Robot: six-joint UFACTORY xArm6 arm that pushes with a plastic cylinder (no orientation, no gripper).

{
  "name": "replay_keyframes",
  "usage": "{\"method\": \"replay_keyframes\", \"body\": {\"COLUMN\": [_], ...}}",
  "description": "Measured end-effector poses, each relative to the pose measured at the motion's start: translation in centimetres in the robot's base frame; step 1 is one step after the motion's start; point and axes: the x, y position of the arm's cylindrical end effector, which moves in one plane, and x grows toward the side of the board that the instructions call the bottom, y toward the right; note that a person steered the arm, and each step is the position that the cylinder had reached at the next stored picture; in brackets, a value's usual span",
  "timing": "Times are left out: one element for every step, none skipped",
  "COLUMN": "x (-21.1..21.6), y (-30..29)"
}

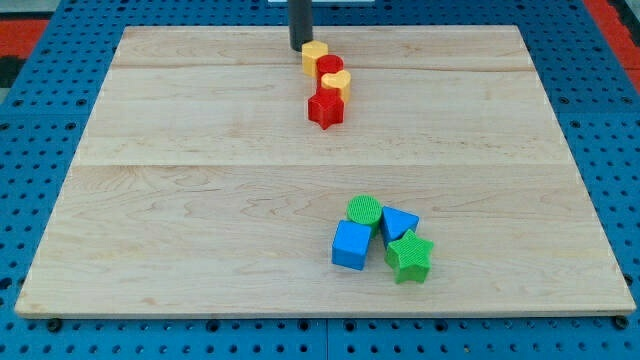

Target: Move the arm to the left center of the board

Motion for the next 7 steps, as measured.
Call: {"method": "replay_keyframes", "body": {"x": [0.0,0.0,0.0,0.0,-0.2,-0.4,2.0], "y": [1.7,-0.6,-3.9,-6.9,-8.0,-17.6,-27.6]}}
